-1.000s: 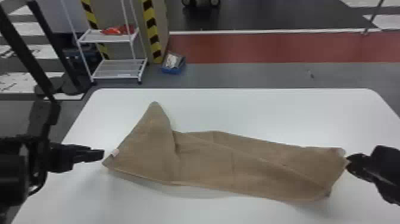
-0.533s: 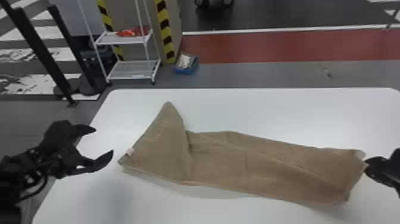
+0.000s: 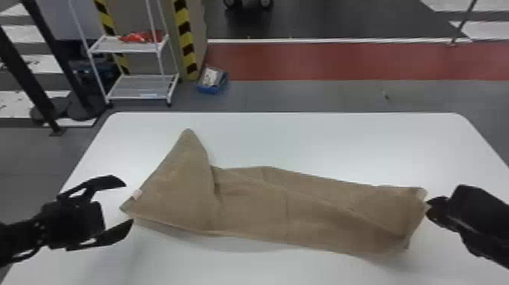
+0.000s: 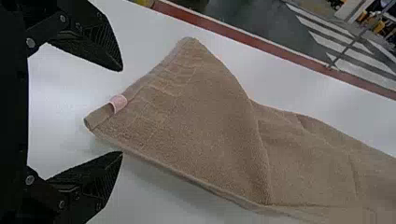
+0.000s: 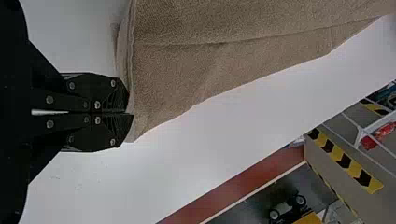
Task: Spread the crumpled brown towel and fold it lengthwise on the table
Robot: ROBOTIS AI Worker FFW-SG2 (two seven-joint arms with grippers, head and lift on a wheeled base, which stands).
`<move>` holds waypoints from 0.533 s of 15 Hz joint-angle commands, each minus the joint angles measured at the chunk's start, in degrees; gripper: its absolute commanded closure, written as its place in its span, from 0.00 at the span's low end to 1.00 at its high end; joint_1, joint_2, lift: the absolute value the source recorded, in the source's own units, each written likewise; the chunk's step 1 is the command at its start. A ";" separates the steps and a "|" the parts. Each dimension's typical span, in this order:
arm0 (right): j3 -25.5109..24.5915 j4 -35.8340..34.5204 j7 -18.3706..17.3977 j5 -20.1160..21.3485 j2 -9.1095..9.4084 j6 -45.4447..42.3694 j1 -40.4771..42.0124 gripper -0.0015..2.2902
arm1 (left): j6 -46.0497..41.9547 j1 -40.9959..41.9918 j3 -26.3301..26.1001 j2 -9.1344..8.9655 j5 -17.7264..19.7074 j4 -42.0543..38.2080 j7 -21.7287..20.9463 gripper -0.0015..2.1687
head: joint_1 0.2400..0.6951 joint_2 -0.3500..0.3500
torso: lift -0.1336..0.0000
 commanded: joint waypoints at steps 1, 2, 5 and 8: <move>-0.30 0.39 -0.06 0.00 -0.09 0.00 -0.01 0.64 | 0.10 -2.57 -2.26 0.40 -3.20 1.47 -0.56 0.15 | 1.00 0.54 | 0.08; -0.57 0.39 -0.06 0.00 -0.18 0.18 -0.01 0.64 | 0.10 -3.45 -3.23 0.92 -4.34 1.91 -0.56 0.15 | 1.00 0.53 | 0.08; -0.74 0.31 0.03 -0.09 -0.44 0.18 -0.09 0.64 | 0.10 -5.55 -5.07 1.28 -7.42 3.85 -0.65 0.15 | 1.00 0.52 | 0.08; -0.74 0.57 0.03 -0.35 -1.06 1.23 -0.62 0.64 | 0.10 -6.79 -5.34 2.07 -8.04 5.17 -2.32 0.15 | 1.00 0.52 | 0.08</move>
